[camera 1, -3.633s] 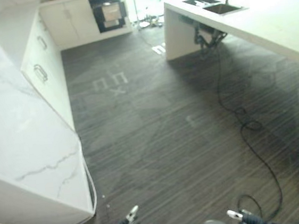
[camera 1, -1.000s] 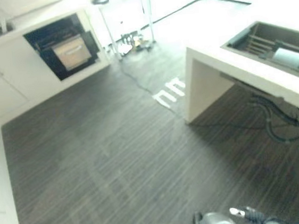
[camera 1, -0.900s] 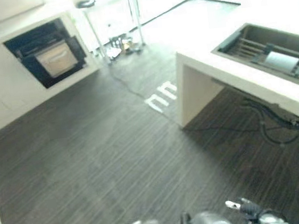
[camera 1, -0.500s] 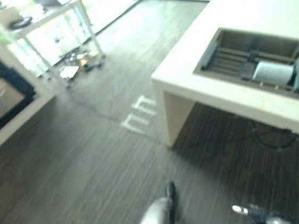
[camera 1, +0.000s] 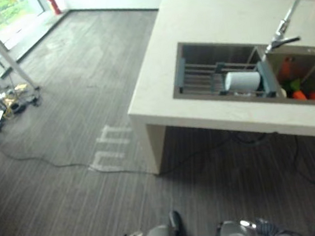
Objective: Place the dishes in the dishwasher.
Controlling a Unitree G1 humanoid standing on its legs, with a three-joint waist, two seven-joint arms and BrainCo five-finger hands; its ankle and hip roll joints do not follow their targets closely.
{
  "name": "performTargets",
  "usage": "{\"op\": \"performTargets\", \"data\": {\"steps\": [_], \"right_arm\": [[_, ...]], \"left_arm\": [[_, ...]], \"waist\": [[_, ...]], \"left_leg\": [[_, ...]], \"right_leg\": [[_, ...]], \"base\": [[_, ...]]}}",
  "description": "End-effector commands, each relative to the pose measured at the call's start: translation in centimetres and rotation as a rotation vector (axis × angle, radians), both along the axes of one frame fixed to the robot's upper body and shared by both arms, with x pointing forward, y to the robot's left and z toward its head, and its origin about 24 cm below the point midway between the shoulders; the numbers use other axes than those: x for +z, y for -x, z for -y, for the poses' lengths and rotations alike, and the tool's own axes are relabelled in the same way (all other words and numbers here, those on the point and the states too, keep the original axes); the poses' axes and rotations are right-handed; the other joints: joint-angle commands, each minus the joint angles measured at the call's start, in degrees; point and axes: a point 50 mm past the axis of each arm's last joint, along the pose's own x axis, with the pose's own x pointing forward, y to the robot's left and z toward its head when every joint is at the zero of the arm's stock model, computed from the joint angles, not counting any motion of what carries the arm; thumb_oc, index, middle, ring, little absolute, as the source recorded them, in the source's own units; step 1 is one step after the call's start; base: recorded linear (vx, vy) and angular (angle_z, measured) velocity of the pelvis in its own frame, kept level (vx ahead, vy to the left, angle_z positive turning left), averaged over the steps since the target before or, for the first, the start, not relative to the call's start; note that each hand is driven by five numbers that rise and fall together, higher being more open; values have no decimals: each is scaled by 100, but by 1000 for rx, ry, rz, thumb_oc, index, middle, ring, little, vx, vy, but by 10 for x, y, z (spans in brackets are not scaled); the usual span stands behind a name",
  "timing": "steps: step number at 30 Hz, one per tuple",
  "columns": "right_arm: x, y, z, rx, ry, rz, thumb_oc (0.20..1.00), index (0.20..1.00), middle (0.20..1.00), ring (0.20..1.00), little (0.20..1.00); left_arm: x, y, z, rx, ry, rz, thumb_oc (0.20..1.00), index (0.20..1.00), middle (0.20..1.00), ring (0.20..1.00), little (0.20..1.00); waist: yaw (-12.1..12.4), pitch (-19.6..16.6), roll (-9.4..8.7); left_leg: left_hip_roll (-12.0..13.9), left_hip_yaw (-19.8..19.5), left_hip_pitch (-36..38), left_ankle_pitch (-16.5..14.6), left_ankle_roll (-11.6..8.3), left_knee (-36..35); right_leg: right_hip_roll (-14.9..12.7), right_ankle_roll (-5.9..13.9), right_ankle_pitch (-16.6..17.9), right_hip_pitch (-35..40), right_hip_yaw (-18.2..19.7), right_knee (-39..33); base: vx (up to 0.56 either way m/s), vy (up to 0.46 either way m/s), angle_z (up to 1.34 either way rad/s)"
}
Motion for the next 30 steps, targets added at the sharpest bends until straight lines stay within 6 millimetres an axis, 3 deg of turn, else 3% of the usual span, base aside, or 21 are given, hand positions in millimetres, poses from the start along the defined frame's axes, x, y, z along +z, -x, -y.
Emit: {"op": "performTargets", "data": {"steps": [1,5,8,9,10,13,14,17,21,24,26,27,28,29,30], "right_arm": [[5,0,18,-31,51,-1,1000,1000,1000,1000,1000],[7,-9,18,23,71,8,1000,1000,1000,1000,1000],[8,-11,20,43,90,6,1000,1000,1000,1000,1000],[9,-9,24,37,95,-1,1000,1000,1000,1000,1000],[9,-7,26,35,94,-9,1000,1000,1000,1000,1000],[9,-1,31,25,114,-36,1000,1000,1000,1000,1000],[9,1,33,40,128,-46,1000,1000,1000,1000,1000],[9,6,35,32,131,-49,1000,1000,1000,1000,1000],[9,7,36,6,131,-38,1000,1000,1000,1000,1000],[11,3,36,-7,119,-15,1000,1000,1000,1000,1000],[11,0,36,-23,112,-1,1000,1000,1000,1000,1000],[12,-3,35,-13,113,8,1000,1000,1000,1000,1000],[13,-7,34,40,124,19,1000,1000,1000,1000,1000],[15,-12,35,71,136,30,1000,1000,1000,1000,1000],[17,-21,35,69,132,47,1000,1000,1000,1000,1000]], "left_arm": [[-4,15,3,86,10,-24,1000,1000,1000,1000,1000],[-6,18,9,172,31,-21,1000,1000,1000,1000,1000],[-7,19,12,201,41,-16,1000,1000,1000,1000,1000],[-8,20,15,212,61,-11,1000,1000,1000,1000,1000],[-8,20,17,213,68,-7,1000,1000,1000,1000,1000],[-9,23,21,229,93,-11,1000,1000,1000,1000,1000],[-10,22,22,221,96,-13,1000,1000,1000,1000,1000],[-9,17,24,190,102,-8,1000,1000,1000,1000,1000],[-9,15,22,158,88,-20,1000,1000,1000,1000,1000],[-4,3,14,119,56,8,1000,1000,1000,1000,1000],[-1,-4,8,95,37,20,1000,1000,1000,1000,1000],[1,-7,5,82,25,29,1000,1000,1000,1000,1000],[2,-9,2,82,10,37,1000,1000,1000,1000,1000],[3,-11,0,95,3,44,1000,1000,1000,1000,1000],[5,-16,-2,104,-1,62,1000,1000,1000,1000,1000]], "waist": [[78,-56,166],[94,-122,85],[82,-38,-1],[134,116,-112],[156,166,-107],[251,165,10],[241,135,186],[264,126,347],[323,113,349],[310,171,328],[295,241,331],[257,279,368],[210,383,387],[191,414,425],[162,468,407]], "left_leg": [[362,-582,219,-1227,-465,970],[793,-471,300,-1066,-743,970],[884,-350,401,-829,-816,970],[848,-258,472,-394,-850,997],[789,-303,323,-355,-845,1237],[413,-578,135,-508,-787,970],[503,-631,-209,-535,-884,970],[688,-691,-815,-217,-1103,970],[559,-823,-785,-357,-949,970],[382,-830,-580,-537,-719,970],[318,-765,-540,-564,-560,970],[295,-781,-498,-610,-463,970],[227,-769,-370,-724,-322,970],[225,-784,-342,-757,-300,970],[212,-779,-324,-789,-359,970]], "right_leg": [[541,-281,92,221,-151,-154],[733,-545,-254,361,-364,-154],[809,-725,-341,443,-382,-154],[793,-859,-396,582,-366,-154],[818,-905,-419,634,-376,-154],[913,-878,-450,633,-318,-154],[1074,-869,-515,641,-383,-154],[1167,-874,-682,773,-481,-154],[966,-774,-698,855,-479,-154],[787,-681,-603,951,-476,-154],[854,-711,-592,1091,-480,-154],[949,-699,-388,1116,-472,-154],[924,-665,-259,700,-399,556],[906,-682,-150,468,-417,583],[886,-655,-27,413,-444,-117]], "base": [[147,-624,-2],[100,-440,-10],[80,-345,-35],[98,-347,-29],[130,-332,-14],[157,39,-21],[156,174,-27],[193,246,-11],[148,293,-28],[142,353,-33],[106,244,-22],[70,248,-11],[7,193,-20],[-79,38,-23],[-94,-93,-25]]}}
